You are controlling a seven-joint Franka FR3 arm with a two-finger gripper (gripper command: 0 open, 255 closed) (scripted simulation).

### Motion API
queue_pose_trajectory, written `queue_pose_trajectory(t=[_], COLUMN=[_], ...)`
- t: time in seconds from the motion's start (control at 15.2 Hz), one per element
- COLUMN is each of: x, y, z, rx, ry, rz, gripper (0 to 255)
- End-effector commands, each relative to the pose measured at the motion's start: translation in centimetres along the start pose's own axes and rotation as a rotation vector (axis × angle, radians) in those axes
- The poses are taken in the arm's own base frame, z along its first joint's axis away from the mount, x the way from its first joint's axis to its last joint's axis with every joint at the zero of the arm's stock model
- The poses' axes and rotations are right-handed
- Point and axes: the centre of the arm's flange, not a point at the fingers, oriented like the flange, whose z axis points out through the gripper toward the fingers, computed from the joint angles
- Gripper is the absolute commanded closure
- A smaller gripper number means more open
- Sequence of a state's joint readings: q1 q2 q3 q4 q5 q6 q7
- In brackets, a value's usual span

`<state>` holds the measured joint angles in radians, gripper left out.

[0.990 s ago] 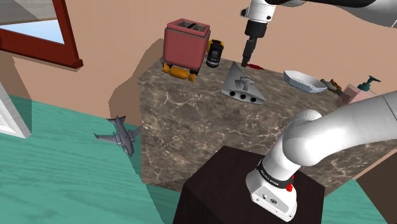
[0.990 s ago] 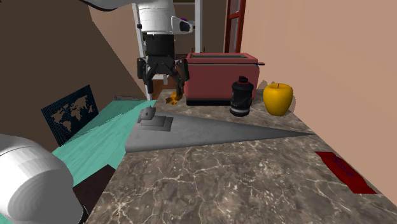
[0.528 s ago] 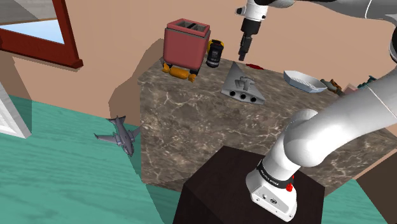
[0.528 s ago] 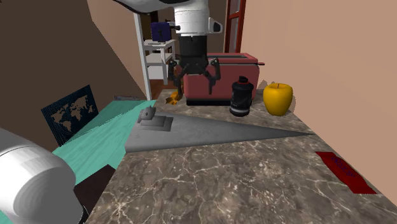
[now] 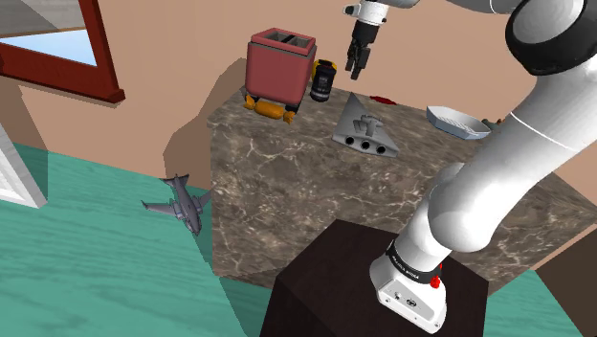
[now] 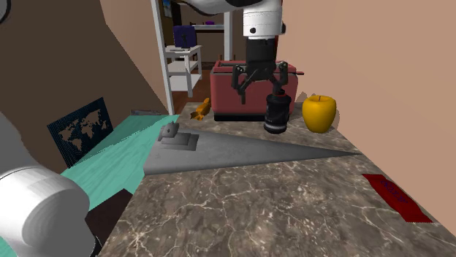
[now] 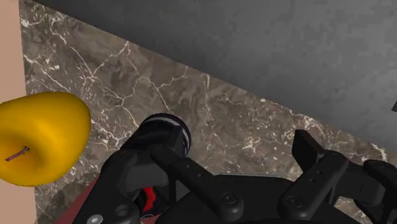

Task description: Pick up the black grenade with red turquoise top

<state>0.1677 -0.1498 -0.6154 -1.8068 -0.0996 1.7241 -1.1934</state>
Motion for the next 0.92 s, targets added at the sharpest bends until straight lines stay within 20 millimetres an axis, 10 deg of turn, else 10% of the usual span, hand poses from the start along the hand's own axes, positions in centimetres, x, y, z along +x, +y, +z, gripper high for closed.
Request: queue_pose_trajectory(t=[0.0, 0.4, 0.86], x=[0.7, 3.5, 3.8], y=[2.6, 9.6, 9.8], z=[0.0, -0.2, 3.0], rx=[-0.007, -0.022, -0.023], ry=[0.012, 0.048, 0.050], rz=[-0.069, -0.254, -0.266], gripper=[0, 0, 0])
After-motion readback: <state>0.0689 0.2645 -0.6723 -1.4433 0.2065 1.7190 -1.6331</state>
